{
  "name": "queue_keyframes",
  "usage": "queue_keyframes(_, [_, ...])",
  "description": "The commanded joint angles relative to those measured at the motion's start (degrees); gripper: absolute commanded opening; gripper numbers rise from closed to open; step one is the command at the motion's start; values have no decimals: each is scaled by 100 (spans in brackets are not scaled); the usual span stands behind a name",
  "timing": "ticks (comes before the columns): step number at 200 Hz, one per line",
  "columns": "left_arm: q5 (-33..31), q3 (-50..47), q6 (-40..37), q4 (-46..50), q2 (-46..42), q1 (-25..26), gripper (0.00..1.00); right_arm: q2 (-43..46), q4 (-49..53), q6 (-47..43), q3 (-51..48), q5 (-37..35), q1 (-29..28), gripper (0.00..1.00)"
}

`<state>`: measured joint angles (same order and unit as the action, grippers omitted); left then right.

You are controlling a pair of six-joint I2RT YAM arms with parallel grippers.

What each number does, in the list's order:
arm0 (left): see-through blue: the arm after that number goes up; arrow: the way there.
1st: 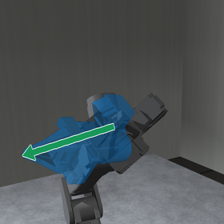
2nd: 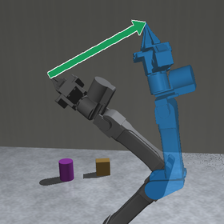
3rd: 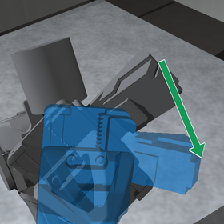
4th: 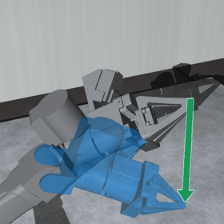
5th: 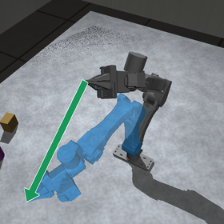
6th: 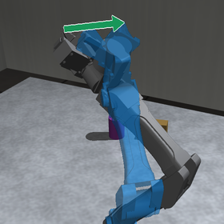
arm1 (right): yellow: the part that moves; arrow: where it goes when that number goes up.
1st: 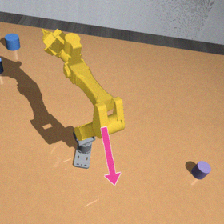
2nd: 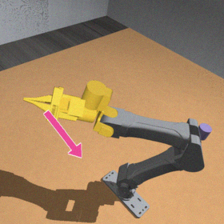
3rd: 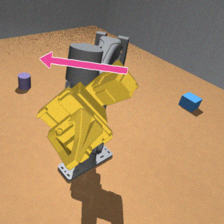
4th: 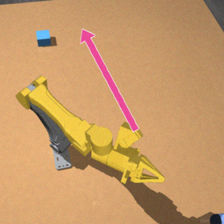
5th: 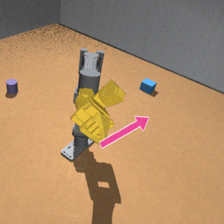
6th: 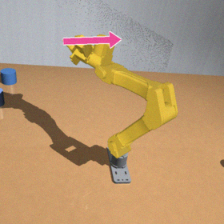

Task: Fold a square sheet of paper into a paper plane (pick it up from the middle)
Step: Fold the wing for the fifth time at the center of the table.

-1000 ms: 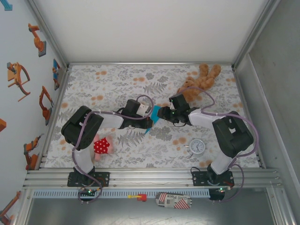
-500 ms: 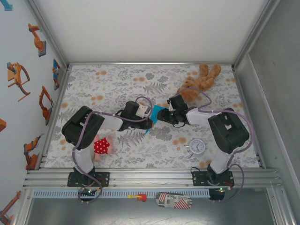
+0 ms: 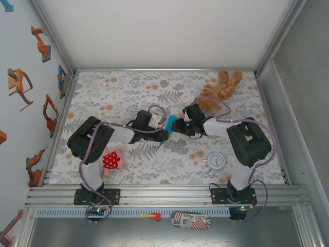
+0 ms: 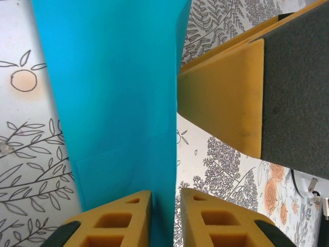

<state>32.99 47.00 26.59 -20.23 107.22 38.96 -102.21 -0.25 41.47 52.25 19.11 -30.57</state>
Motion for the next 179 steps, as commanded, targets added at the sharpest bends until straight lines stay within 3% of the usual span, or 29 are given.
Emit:
queue_keyframes(1, [-44, 89, -45, 398, -171, -30, 24, -154, -13, -53, 107, -5, -28, 50])
queue_keyframes(55, [-239, 175, -283, 784, -460, -3, 28, -123, -33, -35, 114, 44, -28, 50])
queue_keyframes(101, [-602, 319, -646, 1175, -361, 49, 25, -120, -300, 44, 71, 313, -37, 50])
queue_keyframes(179, [-645, 257, -821, 1149, -310, 43, 21, 398, -966, 600, -268, 316, -19, 49])
